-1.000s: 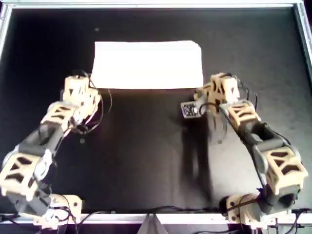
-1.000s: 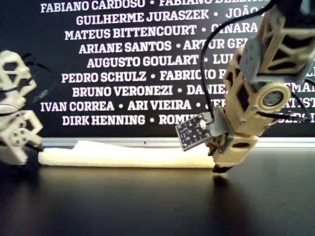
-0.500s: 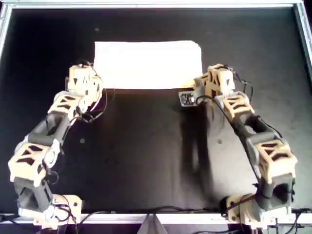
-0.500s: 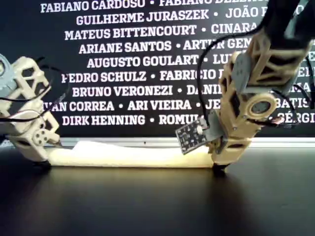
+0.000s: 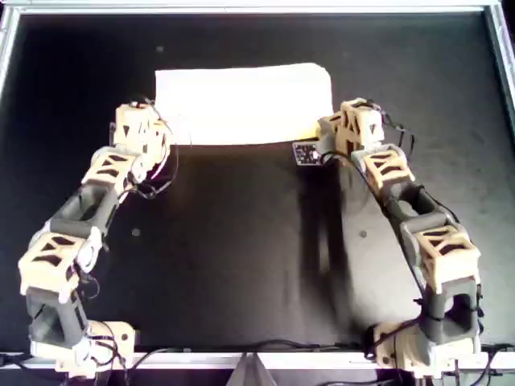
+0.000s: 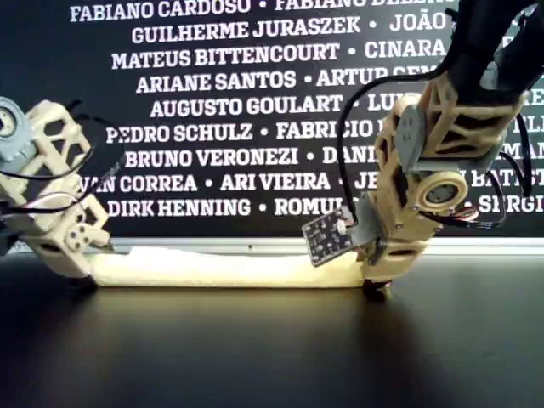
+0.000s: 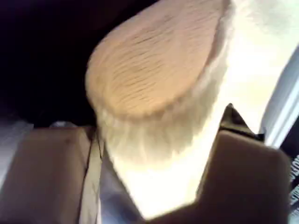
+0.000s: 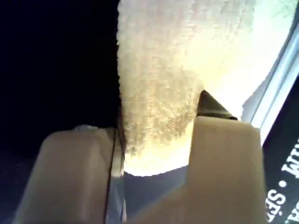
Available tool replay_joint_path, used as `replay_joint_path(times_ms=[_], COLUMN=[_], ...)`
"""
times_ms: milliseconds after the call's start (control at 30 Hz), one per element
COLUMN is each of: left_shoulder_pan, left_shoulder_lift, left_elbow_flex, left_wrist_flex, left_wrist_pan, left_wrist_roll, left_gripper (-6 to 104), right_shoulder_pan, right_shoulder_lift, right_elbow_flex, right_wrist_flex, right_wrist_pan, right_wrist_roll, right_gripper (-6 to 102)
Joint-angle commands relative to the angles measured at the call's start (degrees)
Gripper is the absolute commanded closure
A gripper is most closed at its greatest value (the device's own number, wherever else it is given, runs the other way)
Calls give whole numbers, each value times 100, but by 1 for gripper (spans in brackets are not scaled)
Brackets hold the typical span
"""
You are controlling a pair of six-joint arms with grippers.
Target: Fold a cloth
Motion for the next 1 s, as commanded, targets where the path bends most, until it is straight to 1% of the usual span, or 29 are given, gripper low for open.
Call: replay_joint_path(times_ms=[0,300,367,433,533,633,700,800,833,900,933,967], left_shoulder_pan=[-53,-53,-53,-53,-53,-53,-70,-114,-123,-132,-132,-132], left_shoulder_lift=[-123,-202,-202,-202,-202,-202,-167,-114,-114,-97,-97,-97], left_elbow_flex=[-334,-352,-343,-343,-369,-369,-369,-378,-378,-378,-378,-316], left_wrist_flex=[-44,-35,-35,-35,-35,-35,-35,-35,-35,-35,-35,-35], left_wrist_pan=[-26,-35,-35,-35,-35,-35,53,79,79,79,79,79], left_wrist_roll=[26,26,9,-26,-44,-53,-53,-53,-53,-53,-53,-53], left_gripper=[12,12,13,18,32,50,63,82,88,99,102,101], right_shoulder_pan=[44,44,44,44,35,35,35,35,35,35,35,35], right_shoulder_lift=[88,88,88,88,88,149,202,220,211,264,264,264], right_elbow_flex=[-457,-448,-431,-439,-448,-448,-457,-466,-457,-334,-325,-325], right_wrist_flex=[-237,-237,-237,-237,-246,-246,-246,-246,-246,-246,-246,-246], right_wrist_pan=[-35,-35,-35,-35,-35,-35,-35,-35,-35,-35,-35,-35], right_wrist_roll=[-35,-35,-26,18,44,53,53,53,53,53,53,44], right_gripper=[34,34,38,45,59,74,83,96,99,98,97,97])
